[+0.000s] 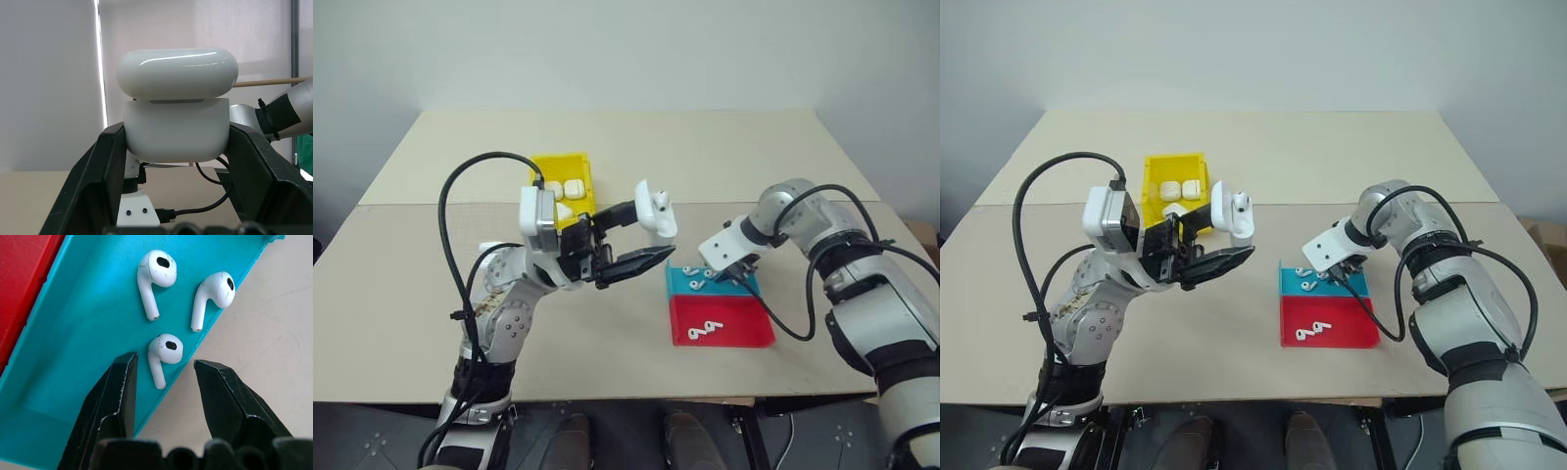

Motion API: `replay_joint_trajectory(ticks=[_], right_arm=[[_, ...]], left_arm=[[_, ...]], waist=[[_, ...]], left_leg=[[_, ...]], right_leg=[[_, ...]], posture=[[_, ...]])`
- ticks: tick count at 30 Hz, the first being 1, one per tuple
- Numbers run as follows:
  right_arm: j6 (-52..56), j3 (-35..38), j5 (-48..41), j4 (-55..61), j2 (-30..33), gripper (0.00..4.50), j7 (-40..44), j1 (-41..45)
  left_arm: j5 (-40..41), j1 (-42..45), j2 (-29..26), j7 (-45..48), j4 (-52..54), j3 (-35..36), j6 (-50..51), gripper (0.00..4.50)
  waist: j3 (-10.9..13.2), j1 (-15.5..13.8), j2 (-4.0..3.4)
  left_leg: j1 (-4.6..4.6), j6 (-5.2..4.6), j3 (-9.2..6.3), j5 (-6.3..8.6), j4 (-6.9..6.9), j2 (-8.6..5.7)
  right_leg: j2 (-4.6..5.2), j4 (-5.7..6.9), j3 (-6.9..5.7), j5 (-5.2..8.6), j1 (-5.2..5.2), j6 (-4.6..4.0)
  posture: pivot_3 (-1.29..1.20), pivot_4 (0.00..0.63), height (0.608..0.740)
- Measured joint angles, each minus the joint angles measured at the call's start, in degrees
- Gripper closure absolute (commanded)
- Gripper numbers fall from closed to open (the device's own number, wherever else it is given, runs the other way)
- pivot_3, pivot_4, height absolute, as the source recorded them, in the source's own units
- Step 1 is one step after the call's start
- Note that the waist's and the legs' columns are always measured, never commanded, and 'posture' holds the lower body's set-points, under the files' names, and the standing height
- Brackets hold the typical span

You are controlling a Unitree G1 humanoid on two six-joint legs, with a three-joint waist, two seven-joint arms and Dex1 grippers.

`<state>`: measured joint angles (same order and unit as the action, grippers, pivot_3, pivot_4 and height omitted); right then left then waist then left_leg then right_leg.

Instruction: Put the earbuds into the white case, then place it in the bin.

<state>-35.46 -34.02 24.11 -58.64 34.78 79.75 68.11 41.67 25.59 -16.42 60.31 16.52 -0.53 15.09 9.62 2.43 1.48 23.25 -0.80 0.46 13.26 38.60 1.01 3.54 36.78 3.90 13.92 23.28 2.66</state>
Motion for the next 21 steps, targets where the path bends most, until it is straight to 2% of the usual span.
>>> replay_joint_trajectory(ticks=[12, 17, 18, 21], right_arm=[[-1.8, 0.1, 1.1, -0.6, -0.9, 2.19, -0.2, 0.2], [-2.2, 0.2, 1.6, -1.0, -0.9, 3.7, -0.1, 0.2], [-2.2, 0.3, 1.6, -1.0, -0.9, 3.87, -0.1, 0.2], [-2.2, 0.7, 1.6, -1.1, -0.9, 3.87, 0.0, 0.2]], left_arm=[[0.0, -1.6, 0.0, -2.0, 1.7, 0.0, -0.1, 1.73], [0.0, -1.8, -0.2, -2.2, 2.8, 0.0, -0.1, 1.73], [0.0, -1.8, -0.2, -2.2, 2.8, 0.0, -0.1, 1.73], [0.0, -1.8, -0.4, -2.2, 2.8, 0.0, -0.1, 1.73]], waist=[[0.0, 0.0, 0.0], [0.0, 0.0, 0.0], [0.0, 0.0, 0.0], [0.0, 0.0, 0.0]], left_leg=[[-0.07, 0.03, -0.03, -0.01, 0.0, 0.0], [-0.15, 0.05, -0.03, -0.03, 0.0, -0.01], [-0.16, 0.06, -0.04, -0.03, 0.0, 0.0], [-0.15, 0.06, -0.04, -0.03, -0.01, 0.0]], right_leg=[[0.0, 0.02, 0.0, -0.01, -0.05, -0.01], [0.0, 0.03, 0.0, -0.03, -0.14, -0.04], [0.0, 0.03, 0.0, -0.03, -0.14, -0.04], [-0.01, 0.03, 0.0, -0.03, -0.13, -0.04]], posture=[[0.0, 0.15, 0.74], [0.0, 0.15, 0.74], [0.0, 0.15, 0.74], [0.0, 0.15, 0.74]])
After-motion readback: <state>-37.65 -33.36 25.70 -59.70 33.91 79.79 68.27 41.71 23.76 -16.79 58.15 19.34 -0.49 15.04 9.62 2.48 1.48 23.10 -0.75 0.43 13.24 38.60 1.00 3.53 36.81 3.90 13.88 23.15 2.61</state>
